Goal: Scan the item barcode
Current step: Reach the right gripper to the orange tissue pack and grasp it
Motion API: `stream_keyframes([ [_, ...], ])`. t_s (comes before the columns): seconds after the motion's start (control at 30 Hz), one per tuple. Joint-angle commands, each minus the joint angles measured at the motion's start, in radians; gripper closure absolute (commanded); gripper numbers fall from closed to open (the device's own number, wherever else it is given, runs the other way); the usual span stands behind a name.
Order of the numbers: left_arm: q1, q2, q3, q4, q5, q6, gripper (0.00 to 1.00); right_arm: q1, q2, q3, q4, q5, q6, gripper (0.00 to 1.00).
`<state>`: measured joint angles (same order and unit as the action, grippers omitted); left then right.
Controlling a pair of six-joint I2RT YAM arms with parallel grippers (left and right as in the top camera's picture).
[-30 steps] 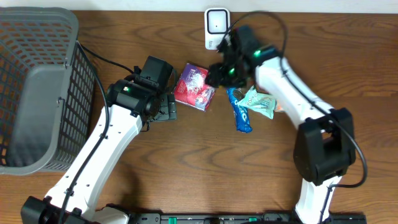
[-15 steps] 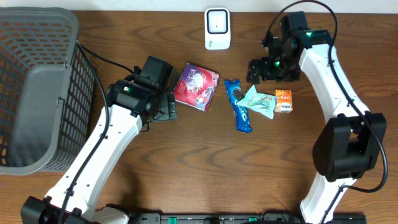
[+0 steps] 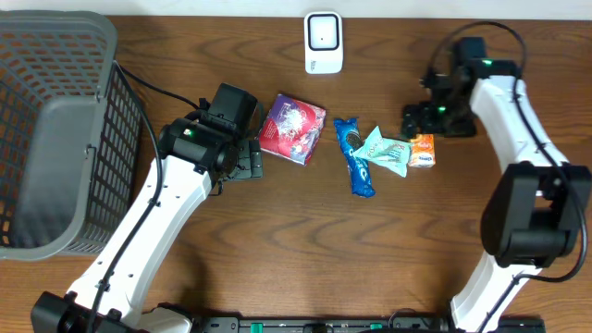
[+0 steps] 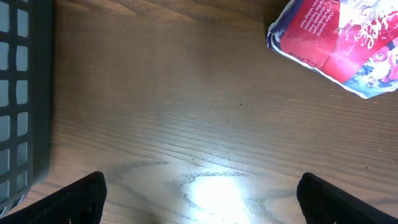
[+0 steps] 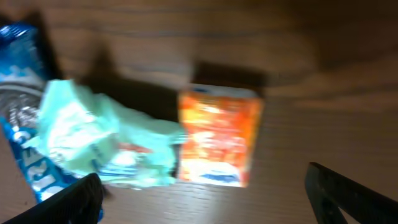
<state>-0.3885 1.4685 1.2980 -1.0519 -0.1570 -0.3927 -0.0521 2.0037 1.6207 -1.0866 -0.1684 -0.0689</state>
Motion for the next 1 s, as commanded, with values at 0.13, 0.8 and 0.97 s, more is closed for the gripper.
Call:
stream_keyframes([
  [0.13,-0.003,0.002,0.002,-0.006,-0.012,-0.006,0.02,-0.091,-0.014,-0.017,0.005,-0.151,0.024,0.03],
  [0.8,-0.003,0.002,0.002,-0.006,-0.012,-0.006,0.02,-0.093,-0.012,-0.268,0.303,-0.129,0.177,0.59],
  [0.97,-0.003,0.002,0.002,-0.006,-0.012,-0.006,0.02,-0.093,-0.012,-0.268,0.298,-0.177,0.181,0.82],
])
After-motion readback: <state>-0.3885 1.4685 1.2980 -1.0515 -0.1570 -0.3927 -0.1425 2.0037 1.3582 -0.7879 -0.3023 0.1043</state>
